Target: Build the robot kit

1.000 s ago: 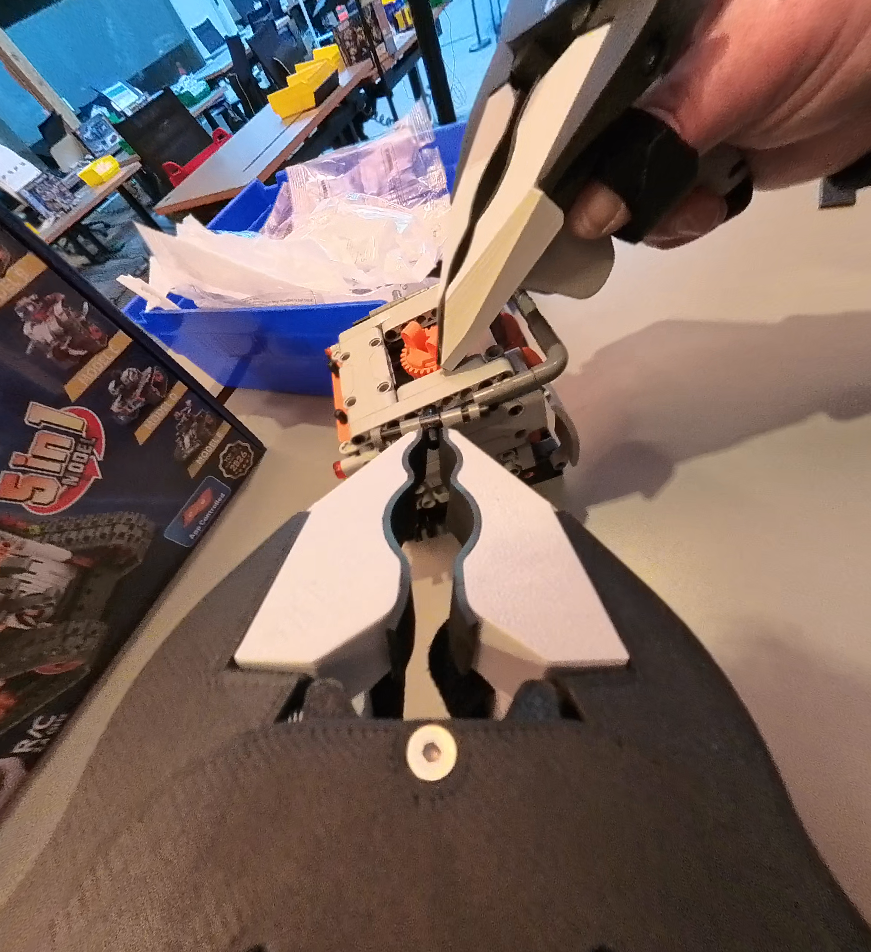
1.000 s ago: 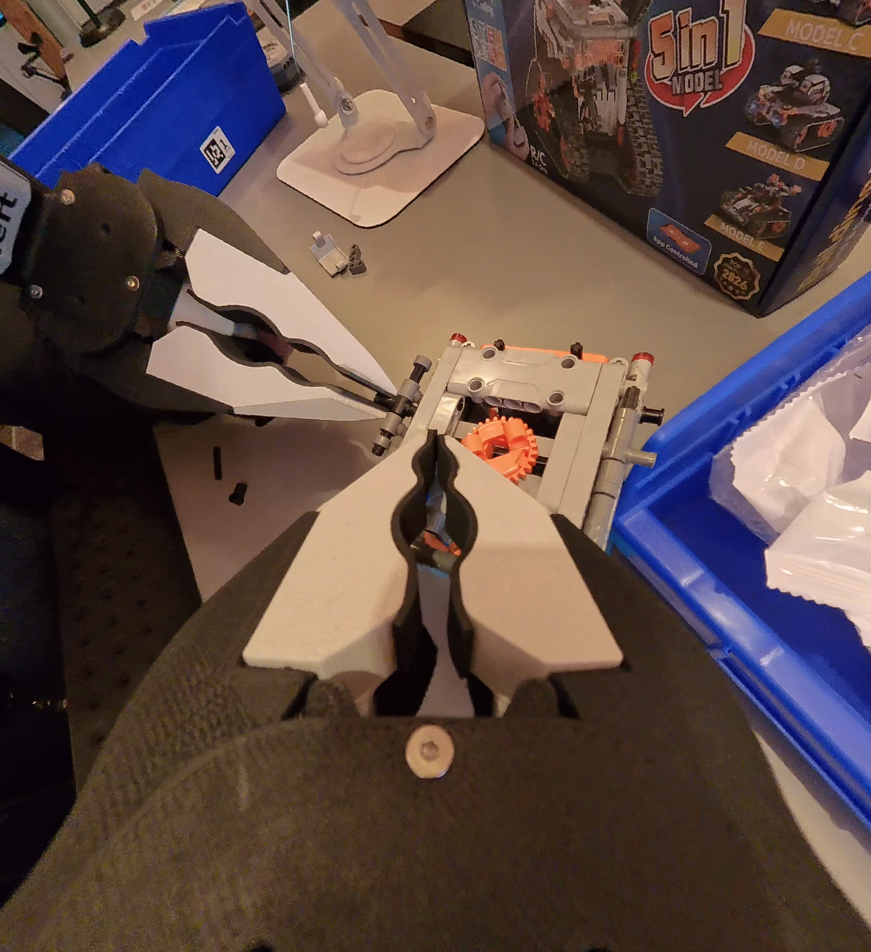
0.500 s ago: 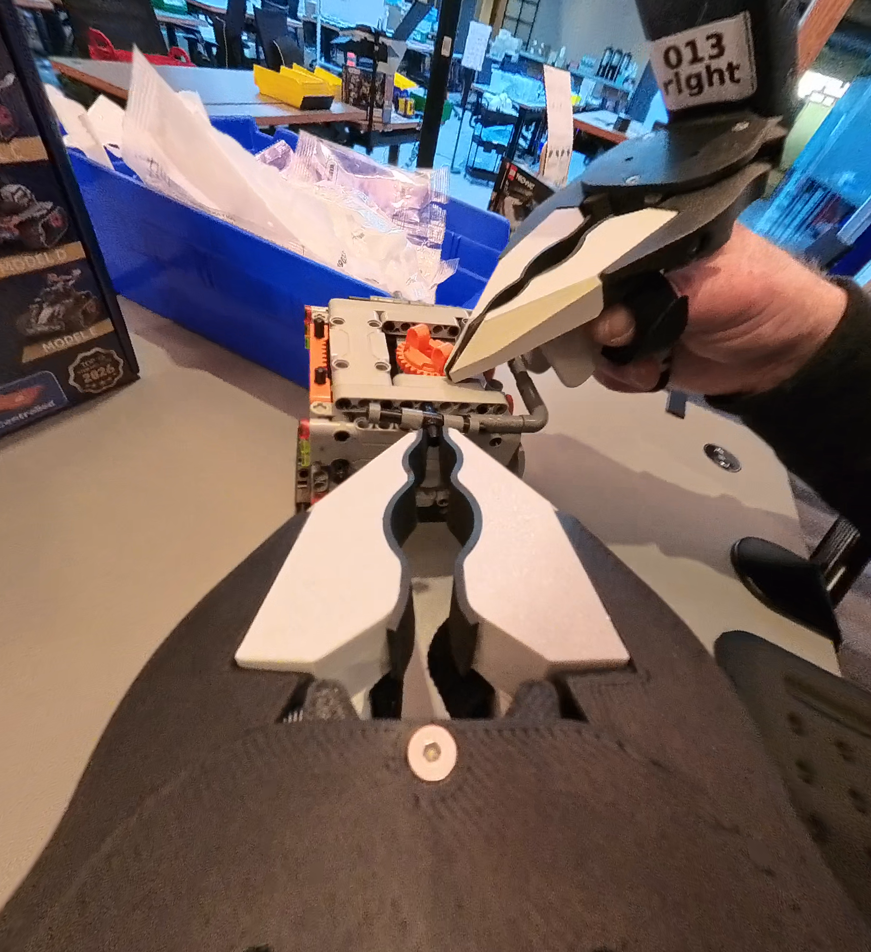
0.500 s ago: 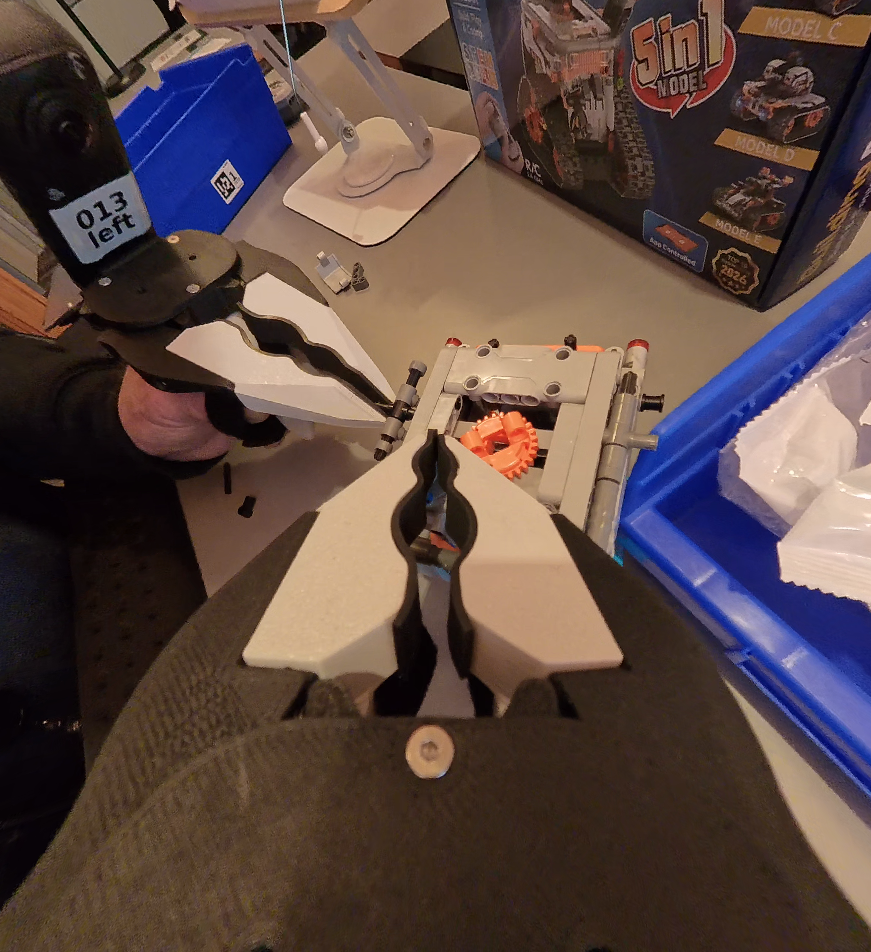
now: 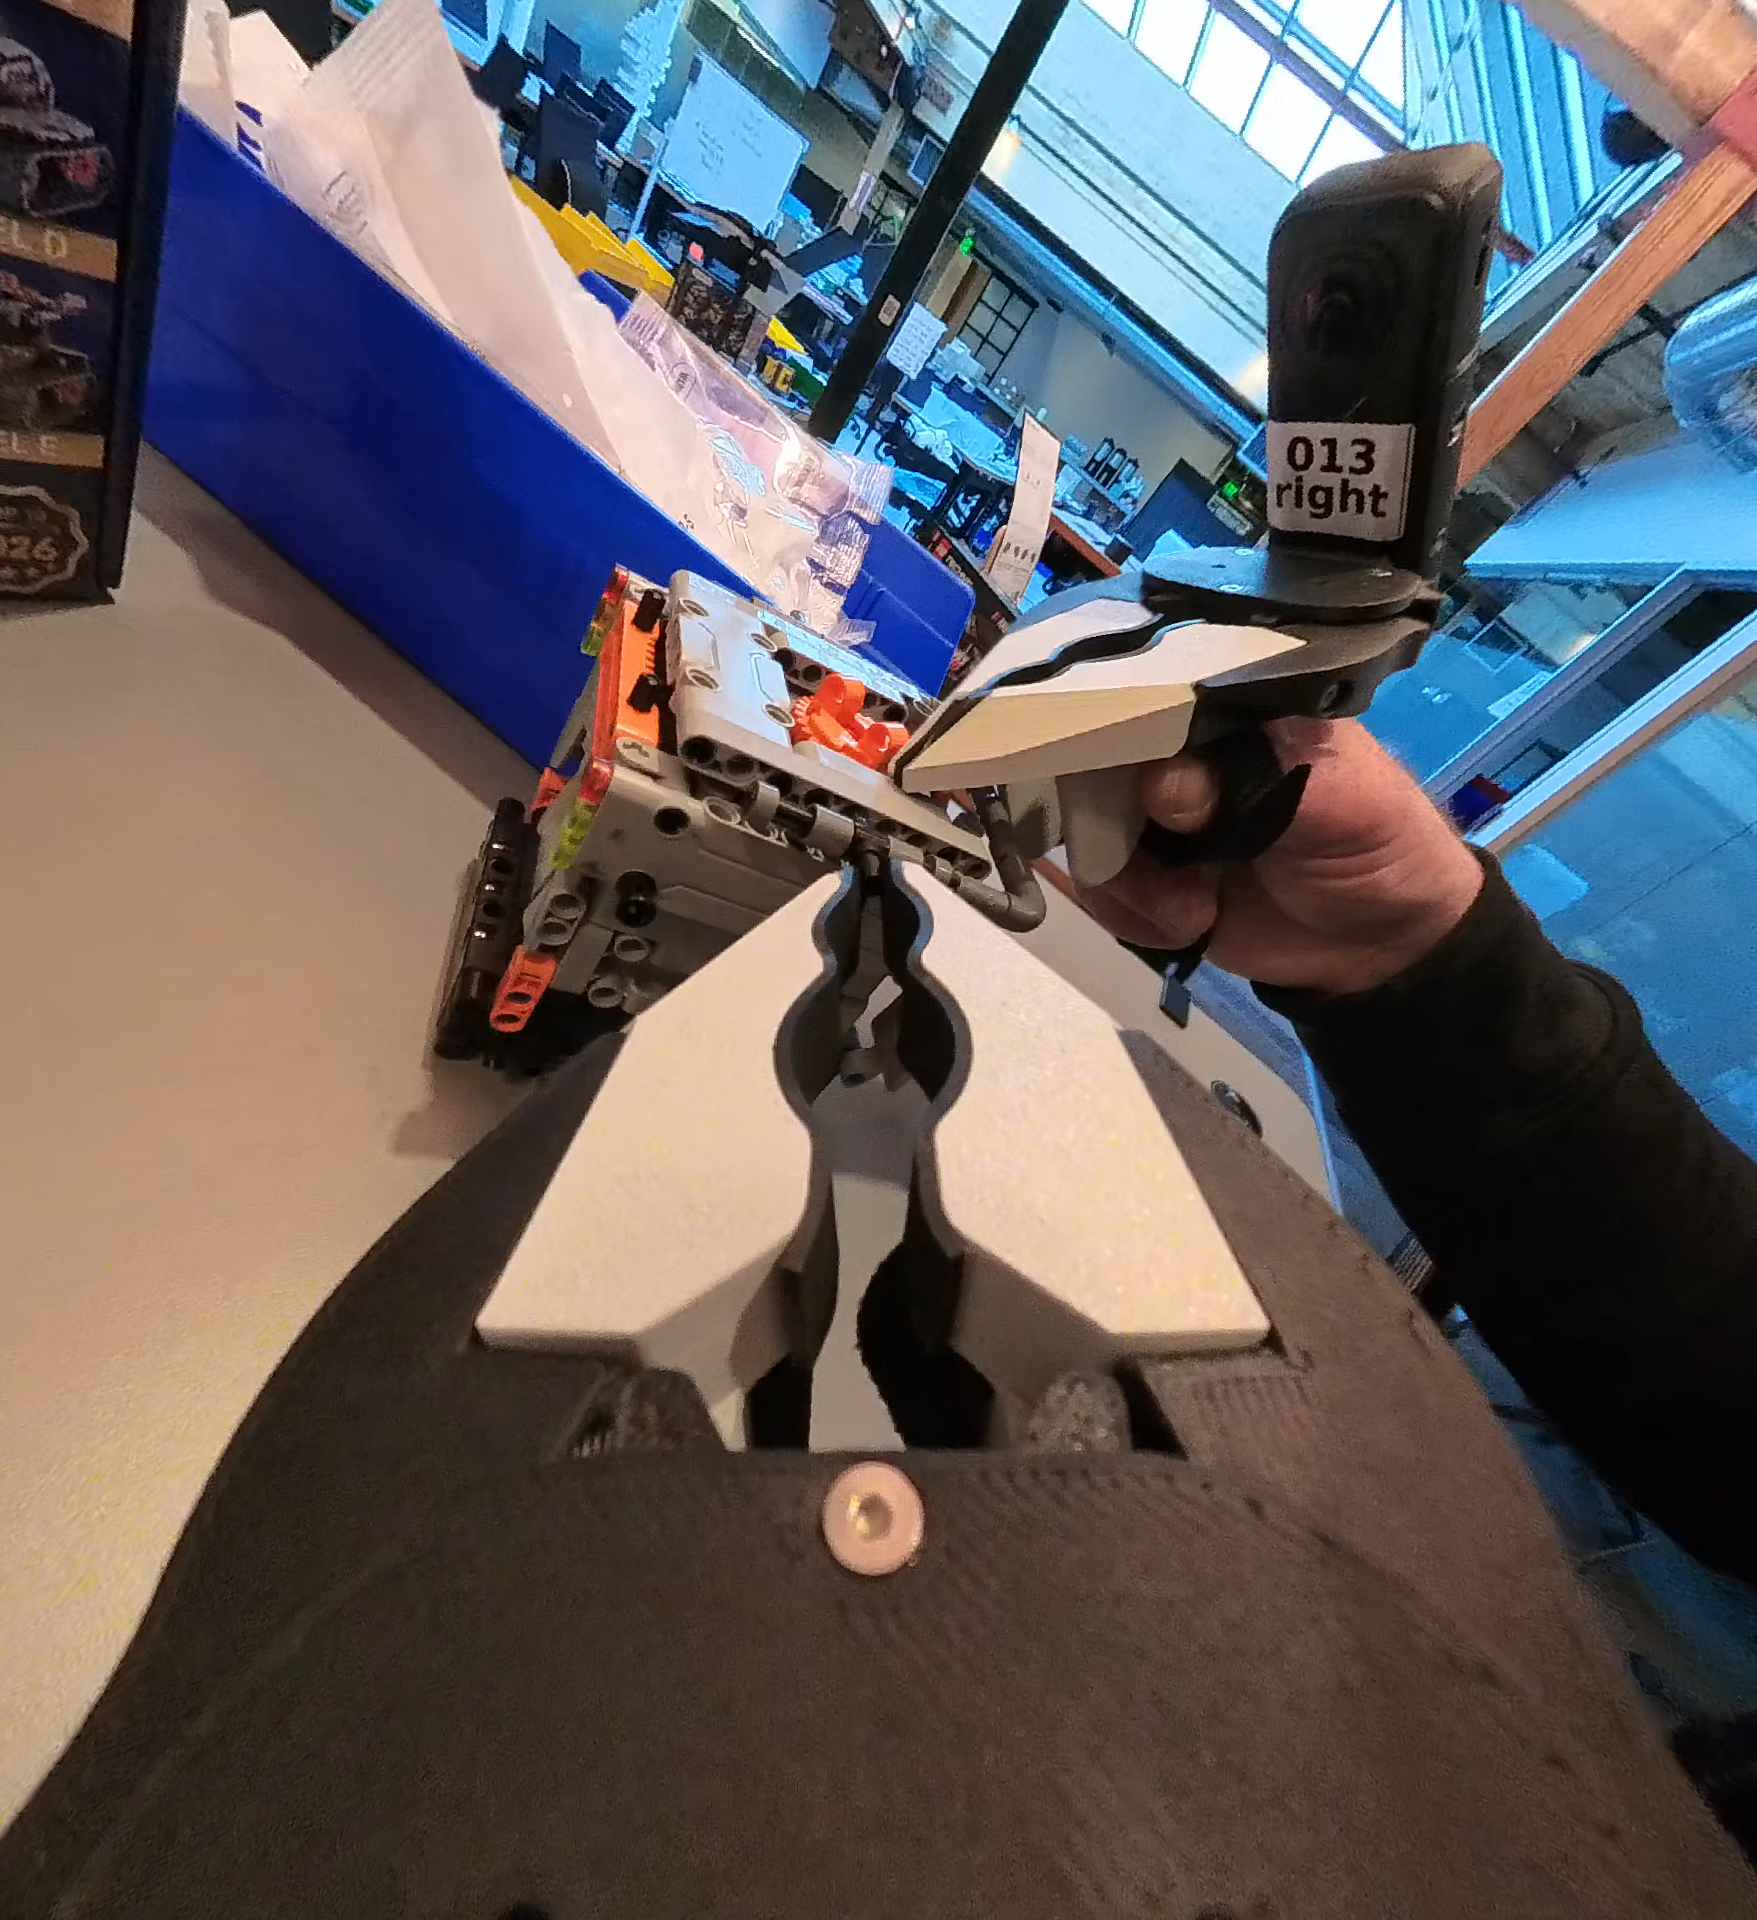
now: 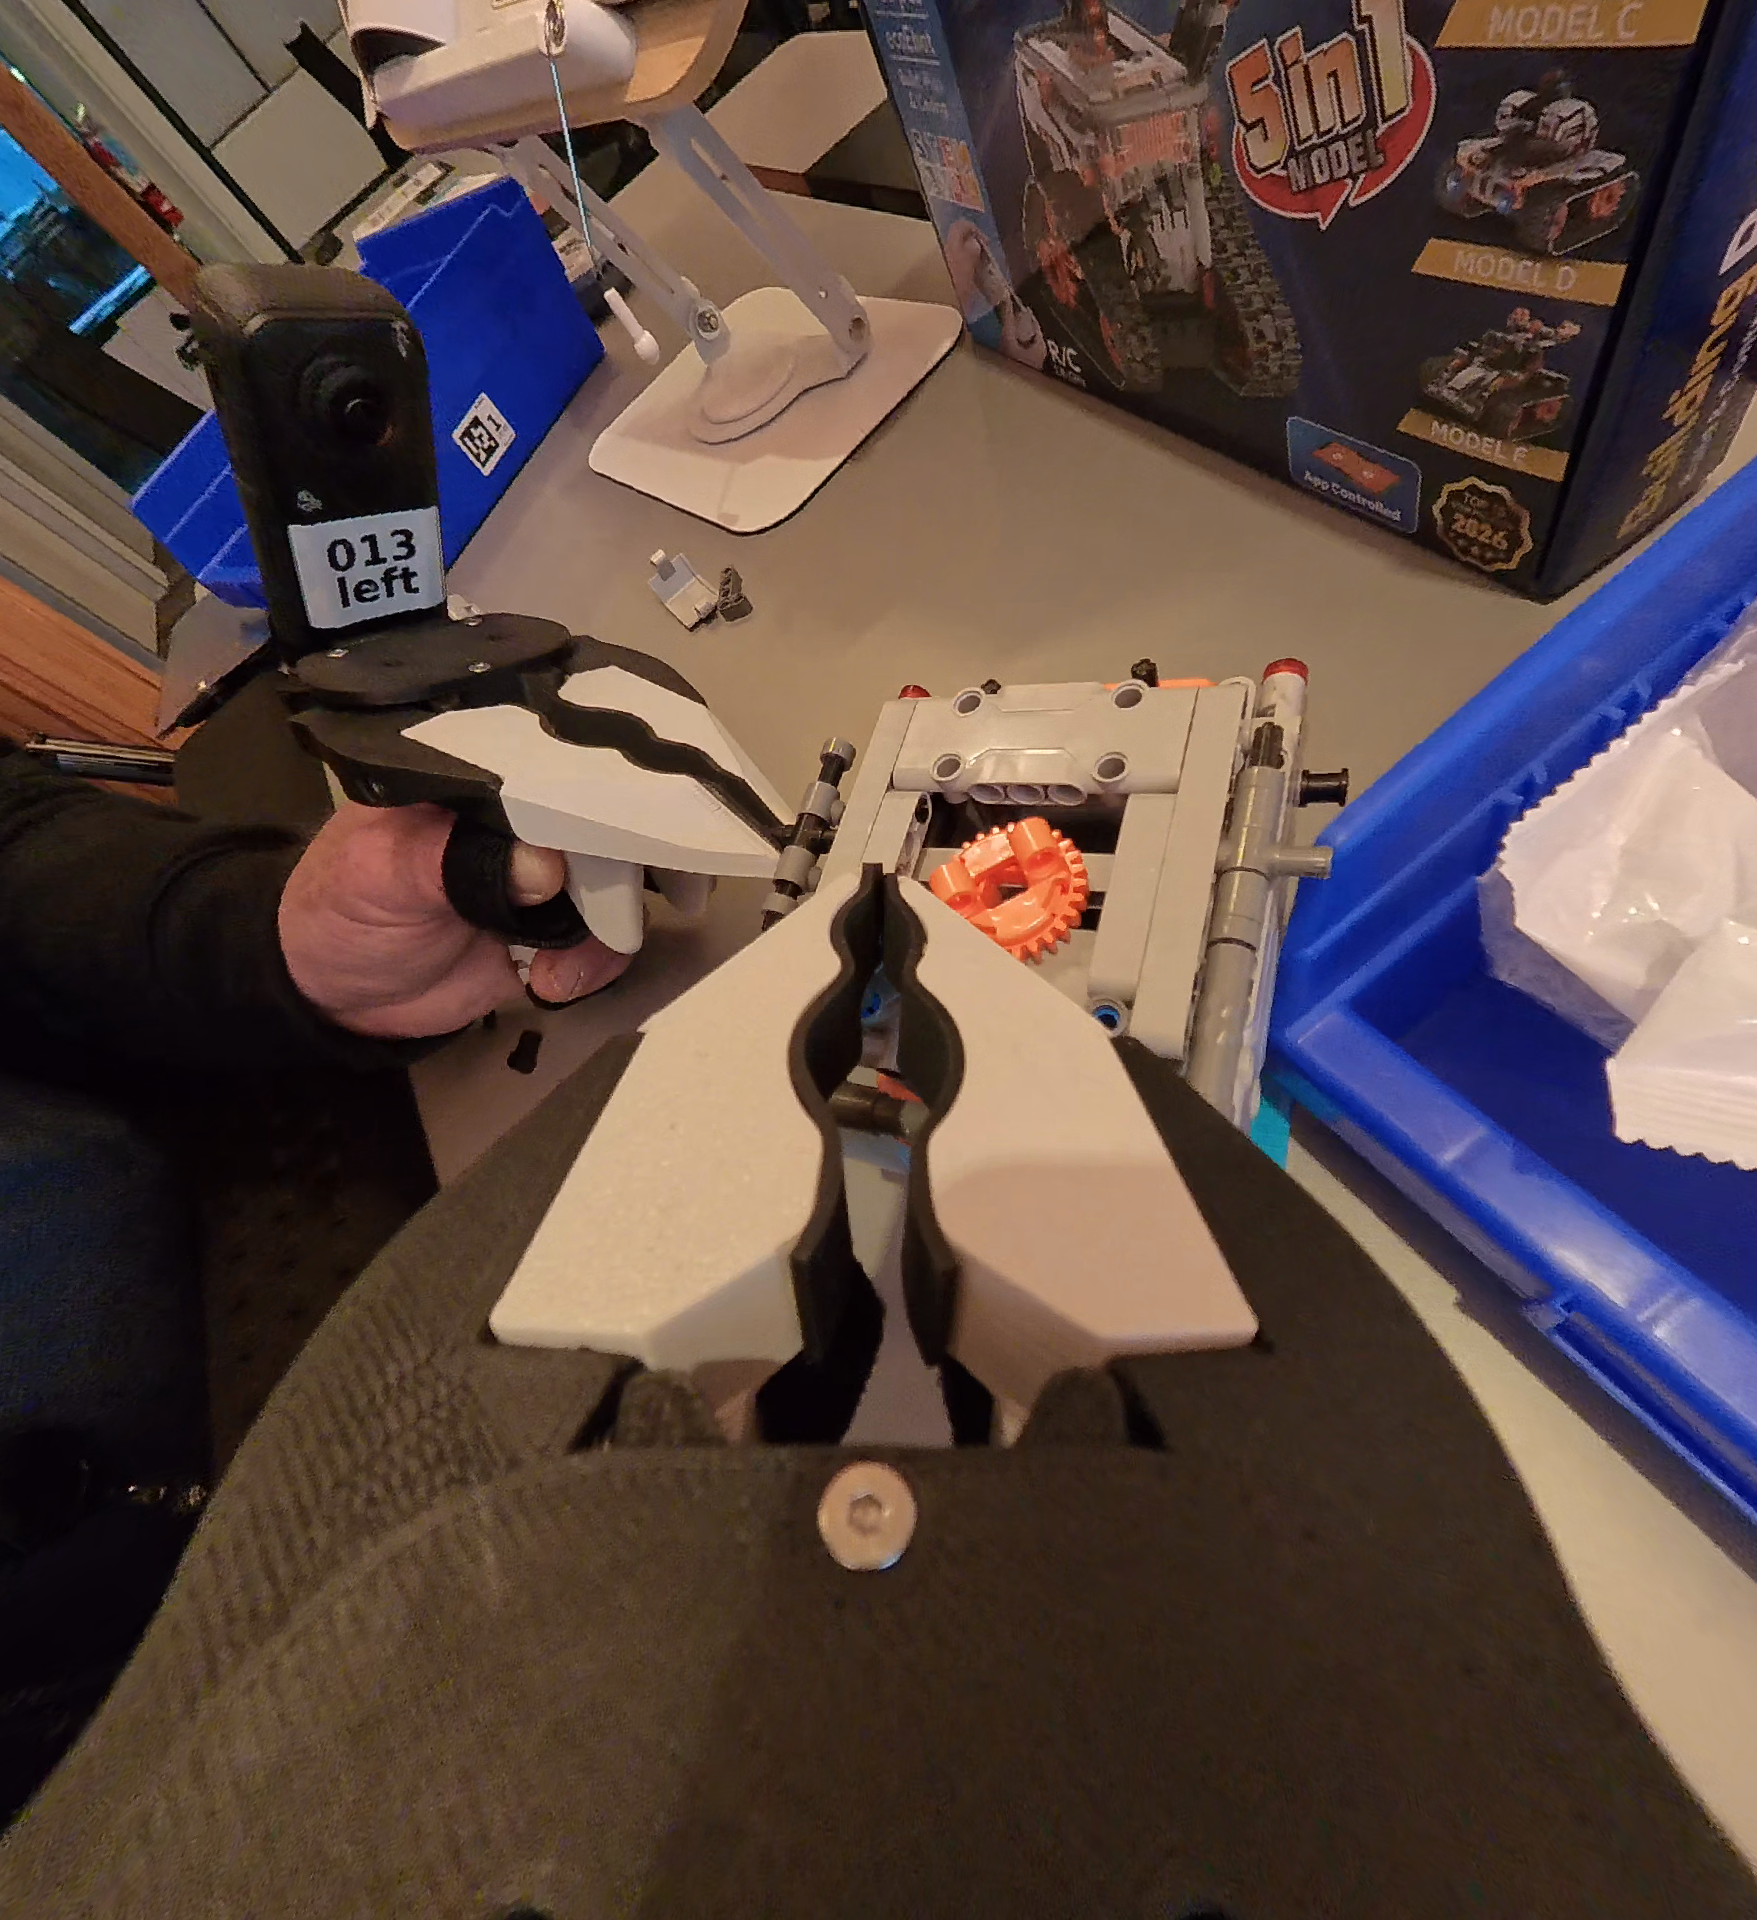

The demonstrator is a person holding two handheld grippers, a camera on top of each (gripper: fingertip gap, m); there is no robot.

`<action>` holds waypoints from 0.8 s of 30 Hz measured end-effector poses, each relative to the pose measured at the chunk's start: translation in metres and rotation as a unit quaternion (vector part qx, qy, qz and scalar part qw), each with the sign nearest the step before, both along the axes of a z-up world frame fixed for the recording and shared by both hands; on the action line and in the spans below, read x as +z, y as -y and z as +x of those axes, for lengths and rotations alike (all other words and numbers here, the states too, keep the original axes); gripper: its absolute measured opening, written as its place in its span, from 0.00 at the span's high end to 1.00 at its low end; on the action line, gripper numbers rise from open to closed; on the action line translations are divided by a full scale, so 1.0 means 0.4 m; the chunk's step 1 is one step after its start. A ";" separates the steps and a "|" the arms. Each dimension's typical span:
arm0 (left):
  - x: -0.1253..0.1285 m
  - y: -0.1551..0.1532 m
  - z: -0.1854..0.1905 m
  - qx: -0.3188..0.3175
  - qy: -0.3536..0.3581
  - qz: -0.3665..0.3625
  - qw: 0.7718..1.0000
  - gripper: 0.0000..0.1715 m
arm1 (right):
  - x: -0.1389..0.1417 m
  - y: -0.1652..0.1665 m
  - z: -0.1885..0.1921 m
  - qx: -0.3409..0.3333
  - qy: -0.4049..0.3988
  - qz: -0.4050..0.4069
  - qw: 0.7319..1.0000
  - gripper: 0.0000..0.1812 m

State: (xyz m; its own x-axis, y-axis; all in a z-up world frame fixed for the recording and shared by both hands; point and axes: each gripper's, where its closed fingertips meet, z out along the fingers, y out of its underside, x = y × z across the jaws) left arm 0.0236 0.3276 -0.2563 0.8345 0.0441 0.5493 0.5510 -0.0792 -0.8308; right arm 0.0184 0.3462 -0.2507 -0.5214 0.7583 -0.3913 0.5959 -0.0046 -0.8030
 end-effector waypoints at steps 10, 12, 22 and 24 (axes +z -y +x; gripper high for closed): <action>0.002 -0.007 -0.001 0.003 -0.013 0.004 1.000 1.00 | -0.001 -0.002 -0.001 -0.006 0.006 -0.016 1.000 1.00; 0.002 -0.008 -0.001 0.003 -0.021 0.002 1.000 1.00 | -0.002 -0.002 -0.001 -0.005 0.009 -0.018 1.000 1.00; 0.003 -0.008 -0.007 -0.036 -0.039 -0.018 0.998 1.00 | 0.008 -0.006 0.002 -0.013 -0.007 0.018 1.000 0.97; 0.003 -0.009 -0.007 -0.039 -0.039 -0.019 0.998 1.00 | 0.020 -0.019 0.021 -0.028 -0.023 0.053 0.998 0.92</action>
